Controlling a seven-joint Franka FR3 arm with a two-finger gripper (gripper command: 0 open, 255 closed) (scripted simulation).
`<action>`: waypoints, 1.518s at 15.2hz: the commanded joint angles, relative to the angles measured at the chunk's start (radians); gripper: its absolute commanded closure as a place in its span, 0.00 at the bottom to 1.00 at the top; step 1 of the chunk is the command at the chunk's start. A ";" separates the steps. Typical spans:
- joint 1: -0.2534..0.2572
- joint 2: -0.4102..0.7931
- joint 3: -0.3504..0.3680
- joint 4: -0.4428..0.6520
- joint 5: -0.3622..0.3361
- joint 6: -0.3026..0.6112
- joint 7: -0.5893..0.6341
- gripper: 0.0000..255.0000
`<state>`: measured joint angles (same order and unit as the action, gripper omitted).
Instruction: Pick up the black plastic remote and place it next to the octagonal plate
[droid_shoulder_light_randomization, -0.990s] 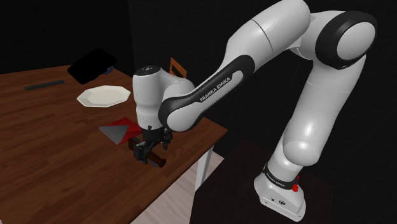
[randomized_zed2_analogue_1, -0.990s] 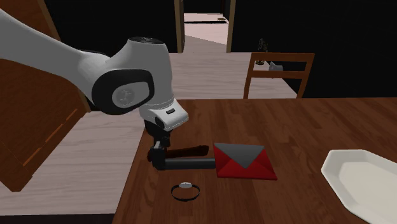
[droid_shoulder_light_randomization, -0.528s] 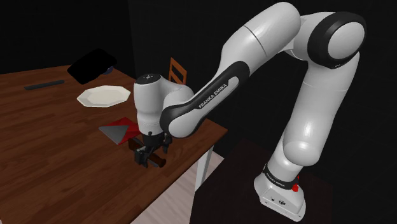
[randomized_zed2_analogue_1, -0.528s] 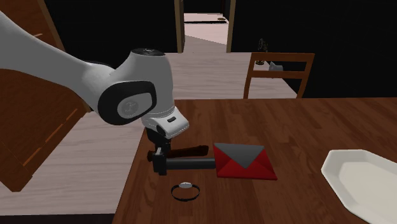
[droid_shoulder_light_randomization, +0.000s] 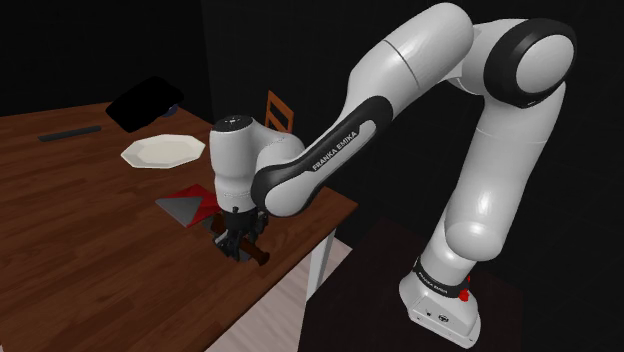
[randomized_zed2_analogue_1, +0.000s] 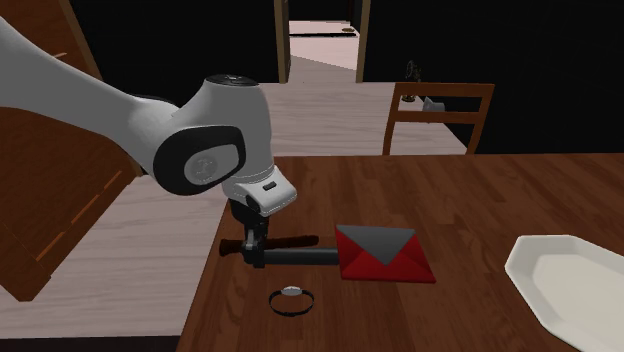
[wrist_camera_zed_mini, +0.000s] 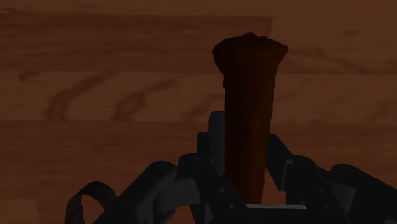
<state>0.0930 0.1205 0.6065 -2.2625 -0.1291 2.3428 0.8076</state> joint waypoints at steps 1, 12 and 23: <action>-0.002 0.001 -0.002 -0.004 0.000 -0.002 0.000 1.00; -0.009 -0.060 0.007 0.024 0.052 -0.077 -0.038 1.00; -0.015 -0.150 0.006 0.089 0.121 -0.215 -0.090 1.00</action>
<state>0.0787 -0.0238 0.6130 -2.1830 -0.0125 2.1420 0.7217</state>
